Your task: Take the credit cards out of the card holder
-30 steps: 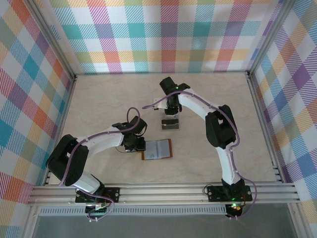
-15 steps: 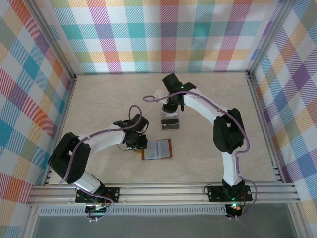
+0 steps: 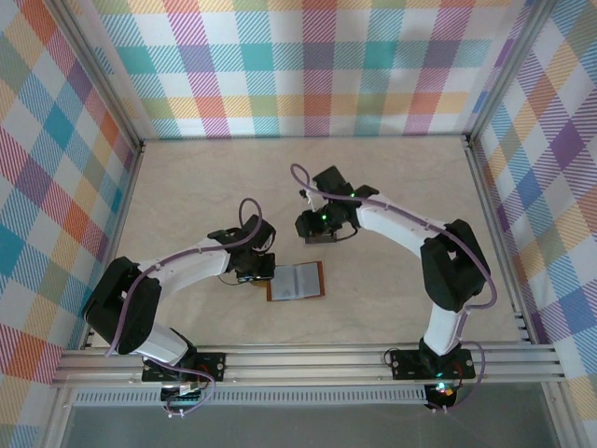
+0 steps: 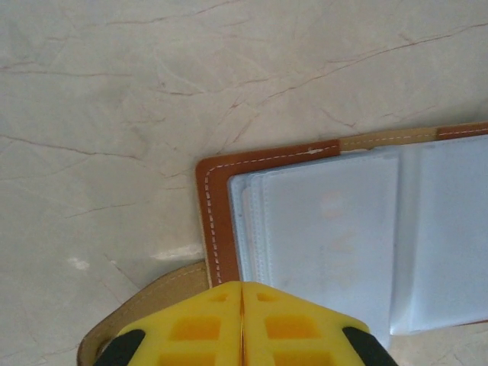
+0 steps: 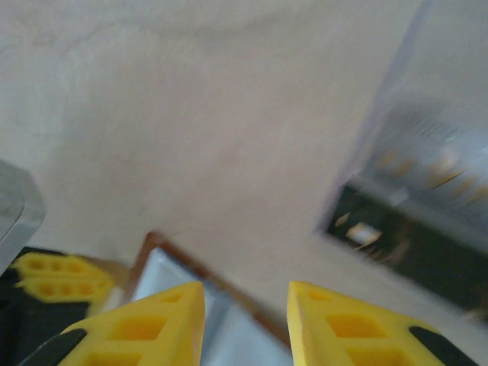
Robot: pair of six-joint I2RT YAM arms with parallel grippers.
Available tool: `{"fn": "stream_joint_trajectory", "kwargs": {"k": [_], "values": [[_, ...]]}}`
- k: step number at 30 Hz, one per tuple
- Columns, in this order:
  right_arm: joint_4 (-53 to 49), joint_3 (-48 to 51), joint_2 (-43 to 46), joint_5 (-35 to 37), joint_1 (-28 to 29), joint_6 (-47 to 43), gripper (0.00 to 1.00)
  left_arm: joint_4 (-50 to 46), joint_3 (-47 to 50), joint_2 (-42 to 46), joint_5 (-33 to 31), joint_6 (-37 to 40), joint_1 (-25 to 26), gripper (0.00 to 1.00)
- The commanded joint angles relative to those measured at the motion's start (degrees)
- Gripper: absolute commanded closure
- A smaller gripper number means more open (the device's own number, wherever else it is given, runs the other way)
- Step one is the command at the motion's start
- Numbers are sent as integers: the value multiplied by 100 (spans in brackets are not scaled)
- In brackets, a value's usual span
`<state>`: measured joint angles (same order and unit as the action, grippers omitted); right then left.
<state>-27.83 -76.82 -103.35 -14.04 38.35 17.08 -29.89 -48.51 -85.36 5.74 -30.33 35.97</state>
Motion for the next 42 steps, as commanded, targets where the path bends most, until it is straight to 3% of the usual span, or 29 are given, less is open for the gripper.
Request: {"fn": "stream_joint_trajectory", "kwargs": {"k": [1, 6, 10, 18, 26, 29, 34, 42], "values": [[403, 332, -24, -744, 287, 1642, 67, 42, 178, 45, 175, 121, -97, 94], [775, 713, -72, -1238, 481, 2379, 75, 194, 425, 26, 321, 132, -170, 95], [1240, 1007, -118, -1534, 589, 2782, 75, 366, 650, -7, 449, 105, -229, 96], [1440, 979, -438, -1883, 916, 3085, 79, 519, 899, 46, 591, 25, -300, 97], [1095, 470, -1075, -1751, 1118, 3148, 82, 464, 906, 63, 726, 95, -380, 97], [585, 408, -1054, -1372, 1140, 3000, 83, 418, 888, 64, 736, 147, -427, 97], [-407, 321, -898, -487, 1142, 2620, 78, 416, 892, 37, 826, 205, -507, 97], [-825, 296, -684, -107, 1140, 2444, 70, 370, 853, 50, 850, 238, -520, 97]]}}
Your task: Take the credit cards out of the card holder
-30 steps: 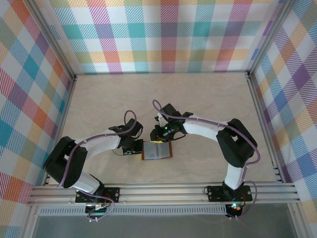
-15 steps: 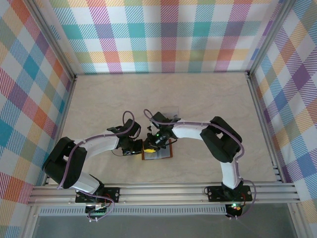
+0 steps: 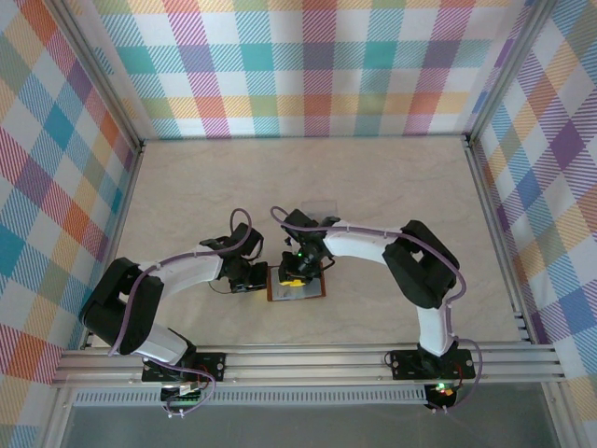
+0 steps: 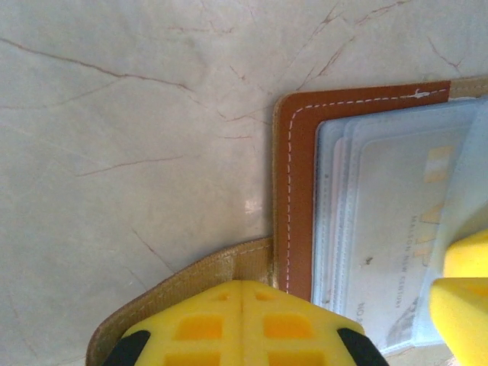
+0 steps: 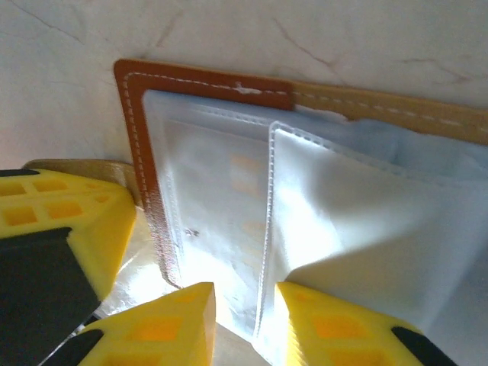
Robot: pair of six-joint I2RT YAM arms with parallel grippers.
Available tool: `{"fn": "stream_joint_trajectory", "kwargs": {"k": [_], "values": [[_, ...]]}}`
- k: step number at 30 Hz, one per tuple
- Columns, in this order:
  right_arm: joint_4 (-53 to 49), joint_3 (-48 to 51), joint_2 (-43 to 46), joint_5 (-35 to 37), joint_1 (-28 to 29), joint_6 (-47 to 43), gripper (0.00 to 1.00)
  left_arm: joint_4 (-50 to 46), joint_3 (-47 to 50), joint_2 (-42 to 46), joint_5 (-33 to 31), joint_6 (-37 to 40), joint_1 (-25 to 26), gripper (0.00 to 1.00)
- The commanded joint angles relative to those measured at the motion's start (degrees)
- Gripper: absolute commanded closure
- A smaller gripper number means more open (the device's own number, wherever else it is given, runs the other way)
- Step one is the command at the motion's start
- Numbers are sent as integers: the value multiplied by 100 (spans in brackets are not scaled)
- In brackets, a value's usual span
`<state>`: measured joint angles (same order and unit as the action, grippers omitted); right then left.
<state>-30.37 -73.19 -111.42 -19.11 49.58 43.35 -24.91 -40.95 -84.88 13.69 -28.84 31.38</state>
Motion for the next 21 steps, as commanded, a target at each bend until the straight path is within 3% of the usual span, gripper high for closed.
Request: {"fn": "stream_joint_trajectory", "kwargs": {"k": [1, 13, 21], "values": [[-607, -87, 136, 443, 16, -216, 69, -123, 99, 23, 47, 73, -61, 97], [-1551, -458, 172, 1308, 25, -572, 50, -386, -141, 384, 10, -16, -61, 96], [-1767, -494, 302, 1710, 25, -629, 45, -436, -207, 492, 11, -51, -61, 95]]}}
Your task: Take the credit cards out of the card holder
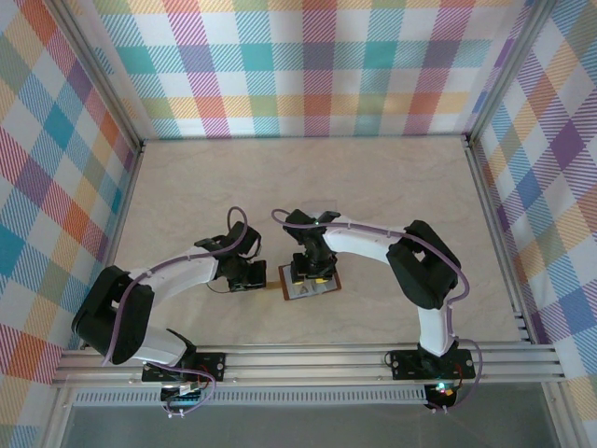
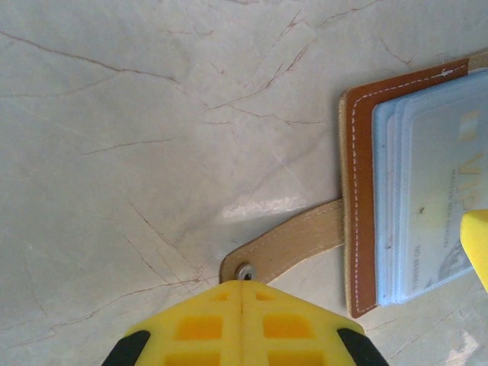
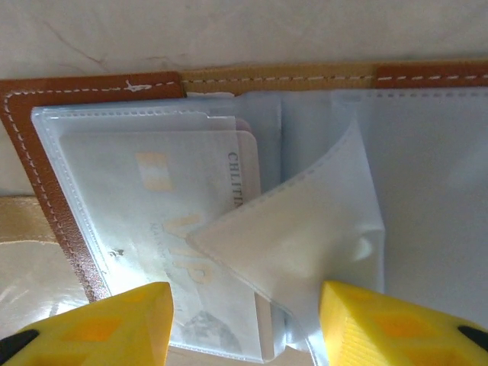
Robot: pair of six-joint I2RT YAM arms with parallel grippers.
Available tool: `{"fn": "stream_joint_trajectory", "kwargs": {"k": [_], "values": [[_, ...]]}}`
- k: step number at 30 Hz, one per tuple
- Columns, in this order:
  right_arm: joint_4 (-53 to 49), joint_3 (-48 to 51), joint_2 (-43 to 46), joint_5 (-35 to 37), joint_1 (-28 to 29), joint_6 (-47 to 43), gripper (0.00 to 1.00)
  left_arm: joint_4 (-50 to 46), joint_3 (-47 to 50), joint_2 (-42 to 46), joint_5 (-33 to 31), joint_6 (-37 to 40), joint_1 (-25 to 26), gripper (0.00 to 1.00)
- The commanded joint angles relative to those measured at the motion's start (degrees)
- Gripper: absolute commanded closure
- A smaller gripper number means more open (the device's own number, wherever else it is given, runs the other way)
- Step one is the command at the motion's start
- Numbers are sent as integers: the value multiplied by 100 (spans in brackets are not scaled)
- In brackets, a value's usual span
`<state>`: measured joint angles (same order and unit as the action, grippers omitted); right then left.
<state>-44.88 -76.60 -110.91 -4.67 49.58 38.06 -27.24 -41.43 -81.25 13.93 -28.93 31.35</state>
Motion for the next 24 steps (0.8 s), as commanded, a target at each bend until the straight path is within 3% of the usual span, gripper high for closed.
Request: {"fn": "stream_joint_trajectory", "kwargs": {"k": [1, 15, 24], "values": [[-337, -159, 276, 309, 25, -96, 44, -225, -162, 142, -13, -43, -59, 95], [-627, -154, 468, 842, -43, -206, 42, -231, -229, 227, 10, -98, -59, 94], [-353, 263, 623, 555, -557, -426, 42, -165, -410, 58, 152, -144, 18, 93]]}}
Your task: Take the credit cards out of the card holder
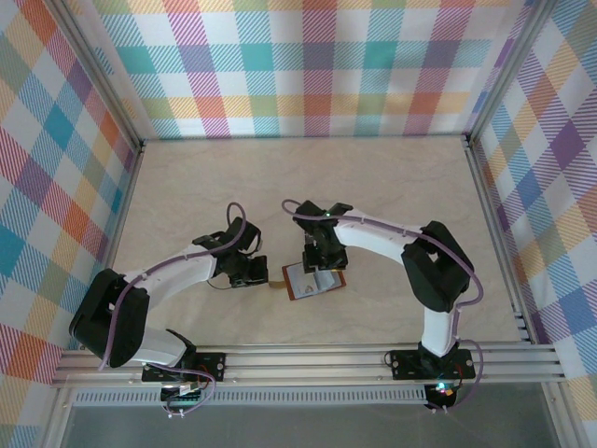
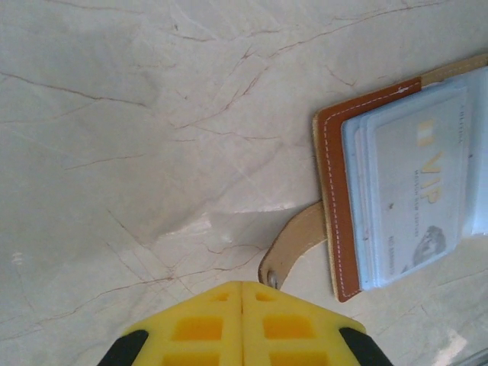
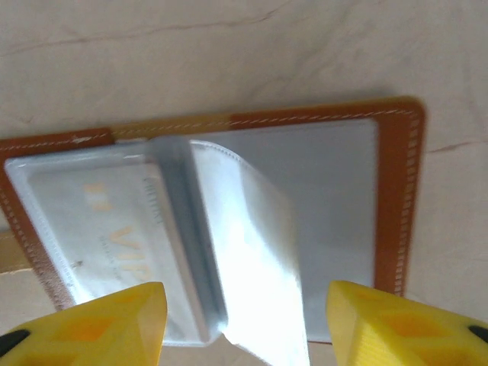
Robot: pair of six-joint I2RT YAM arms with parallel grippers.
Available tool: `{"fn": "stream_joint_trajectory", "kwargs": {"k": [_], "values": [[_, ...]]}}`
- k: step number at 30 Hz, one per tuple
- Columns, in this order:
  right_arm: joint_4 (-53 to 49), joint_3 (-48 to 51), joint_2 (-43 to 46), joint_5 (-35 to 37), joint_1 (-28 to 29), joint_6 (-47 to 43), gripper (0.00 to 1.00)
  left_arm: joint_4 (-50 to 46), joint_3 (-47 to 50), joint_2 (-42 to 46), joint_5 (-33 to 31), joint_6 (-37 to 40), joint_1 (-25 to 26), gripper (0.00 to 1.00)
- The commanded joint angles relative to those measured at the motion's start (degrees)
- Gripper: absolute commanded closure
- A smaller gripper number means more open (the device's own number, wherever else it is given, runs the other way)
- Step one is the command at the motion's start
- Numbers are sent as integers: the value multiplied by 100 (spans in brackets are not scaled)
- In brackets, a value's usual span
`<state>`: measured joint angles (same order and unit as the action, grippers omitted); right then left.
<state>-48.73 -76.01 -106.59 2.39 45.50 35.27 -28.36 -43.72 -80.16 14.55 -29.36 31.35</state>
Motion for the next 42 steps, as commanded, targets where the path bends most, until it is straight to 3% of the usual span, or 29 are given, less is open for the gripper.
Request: {"fn": "stream_joint_trajectory", "kwargs": {"k": [1, 8, 16, 27, 38, 42], "values": [[95, 279, 174, -256, -217, -160, 42, -44, -210, -80, 101, -104, 33, 93], [406, 688, 217, -625, -479, -218, 45, -65, -575, -226, 233, -129, 212, 92], [493, 914, 306, -764, -480, -147, 50, 5, -860, -445, 211, -261, 569, 91], [958, 1175, 610, -1505, -475, 54, 57, 136, -1023, -947, 175, -315, 941, 91], [109, 786, 867, -437, -471, -45, 58, 292, -1331, -1365, 283, -258, 961, 93], [178, 756, 950, -621, -471, -21, 59, 378, -1459, -1599, 422, -245, 972, 94]]}}
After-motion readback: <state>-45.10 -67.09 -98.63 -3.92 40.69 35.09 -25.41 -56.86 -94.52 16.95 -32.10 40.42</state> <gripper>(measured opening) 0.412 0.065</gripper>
